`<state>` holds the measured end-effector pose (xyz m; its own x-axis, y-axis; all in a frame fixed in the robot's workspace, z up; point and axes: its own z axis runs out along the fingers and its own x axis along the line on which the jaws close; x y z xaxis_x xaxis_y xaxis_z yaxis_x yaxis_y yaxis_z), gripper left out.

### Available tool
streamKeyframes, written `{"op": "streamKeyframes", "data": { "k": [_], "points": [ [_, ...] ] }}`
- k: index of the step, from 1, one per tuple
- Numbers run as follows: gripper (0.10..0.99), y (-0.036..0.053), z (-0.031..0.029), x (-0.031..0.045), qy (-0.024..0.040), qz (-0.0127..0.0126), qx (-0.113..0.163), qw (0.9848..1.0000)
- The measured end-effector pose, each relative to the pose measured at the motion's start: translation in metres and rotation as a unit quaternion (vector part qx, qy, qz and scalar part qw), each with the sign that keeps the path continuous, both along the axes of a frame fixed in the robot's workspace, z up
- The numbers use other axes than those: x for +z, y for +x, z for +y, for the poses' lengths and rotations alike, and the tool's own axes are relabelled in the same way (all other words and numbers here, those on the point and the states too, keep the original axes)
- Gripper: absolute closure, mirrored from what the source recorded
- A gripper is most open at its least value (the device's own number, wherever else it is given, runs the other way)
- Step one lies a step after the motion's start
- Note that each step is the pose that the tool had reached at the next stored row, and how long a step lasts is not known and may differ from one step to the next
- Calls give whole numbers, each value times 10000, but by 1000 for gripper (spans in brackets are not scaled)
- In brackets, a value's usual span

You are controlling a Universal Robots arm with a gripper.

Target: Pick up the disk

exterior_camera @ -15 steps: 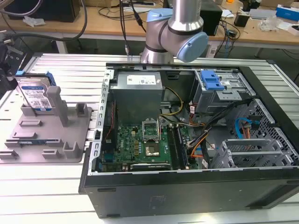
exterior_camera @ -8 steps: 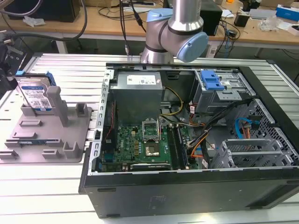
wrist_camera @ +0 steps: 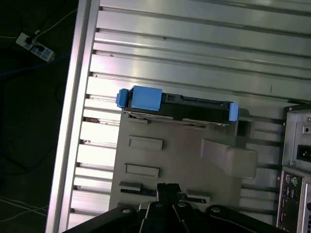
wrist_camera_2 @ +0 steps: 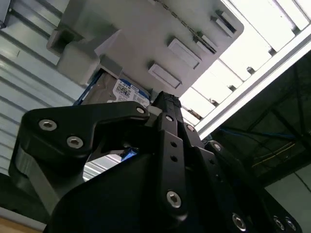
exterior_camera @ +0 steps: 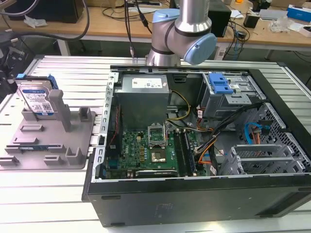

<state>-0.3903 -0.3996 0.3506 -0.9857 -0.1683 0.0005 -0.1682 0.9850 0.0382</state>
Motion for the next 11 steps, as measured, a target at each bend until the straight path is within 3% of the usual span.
{"op": "streamKeyframes", "data": {
  "k": [6,9,11],
  "points": [
    [980,0,0,0,0,0,615,9981],
    [980,0,0,0,0,0,909,9959],
    [980,0,0,0,0,0,1161,9932]
  ]
}}
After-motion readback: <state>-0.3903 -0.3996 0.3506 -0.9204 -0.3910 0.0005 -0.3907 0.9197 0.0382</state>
